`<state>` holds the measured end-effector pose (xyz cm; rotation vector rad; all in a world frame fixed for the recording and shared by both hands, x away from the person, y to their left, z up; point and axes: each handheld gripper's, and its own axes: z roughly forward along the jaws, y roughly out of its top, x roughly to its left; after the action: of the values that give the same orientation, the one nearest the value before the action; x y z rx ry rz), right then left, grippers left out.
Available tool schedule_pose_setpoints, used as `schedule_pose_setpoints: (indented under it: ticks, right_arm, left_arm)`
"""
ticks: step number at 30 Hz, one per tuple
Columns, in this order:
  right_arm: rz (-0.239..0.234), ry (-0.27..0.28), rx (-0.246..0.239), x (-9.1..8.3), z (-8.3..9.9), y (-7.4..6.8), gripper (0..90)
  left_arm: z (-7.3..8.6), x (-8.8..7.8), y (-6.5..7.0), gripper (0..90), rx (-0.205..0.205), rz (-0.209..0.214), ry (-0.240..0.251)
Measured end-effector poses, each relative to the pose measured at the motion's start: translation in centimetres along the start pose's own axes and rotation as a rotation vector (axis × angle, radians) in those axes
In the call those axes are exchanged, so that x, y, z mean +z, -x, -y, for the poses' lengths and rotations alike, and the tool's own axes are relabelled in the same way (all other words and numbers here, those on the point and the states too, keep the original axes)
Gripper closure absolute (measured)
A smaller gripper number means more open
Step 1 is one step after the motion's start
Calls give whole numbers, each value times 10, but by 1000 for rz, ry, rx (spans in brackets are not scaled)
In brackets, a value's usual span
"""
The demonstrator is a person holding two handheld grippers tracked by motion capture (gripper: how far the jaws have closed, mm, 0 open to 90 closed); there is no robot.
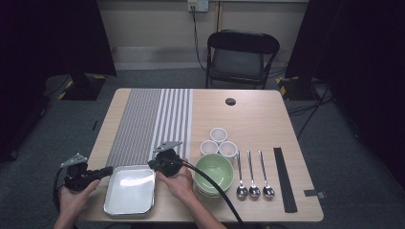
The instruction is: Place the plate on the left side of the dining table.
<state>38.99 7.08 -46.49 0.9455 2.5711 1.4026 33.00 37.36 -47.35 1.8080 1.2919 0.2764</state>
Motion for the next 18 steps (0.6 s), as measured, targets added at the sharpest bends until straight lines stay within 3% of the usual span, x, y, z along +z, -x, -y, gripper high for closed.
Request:
schedule_pose_setpoints:
  ticks: [2, 3, 4, 9, 11, 18]
  right_arm:
    - [-1, 1, -2, -1, 0, 0, 890]
    - [7, 1, -5, -1, 0, 0, 890]
    - [9, -1, -6, -2, 0, 0, 890]
    - [11, 4, -3, -4, -1, 0, 890]
    - [9, 5, -2, -4, -1, 0, 890]
    - [12, -3, 14, -1, 1, 1, 876]
  left_arm:
    - [0, 0, 0, 872, -6, 7, 8]
    - [0, 0, 1, 786, -23, 6, 10]
    - [0, 1, 0, 780, -22, 10, 8]
    - [0, 6, 2, 807, -3, 5, -9]
    - [0, 6, 4, 863, 11, -4, -11]
    - [-2, 8, 5, 875, 20, -19, -22]
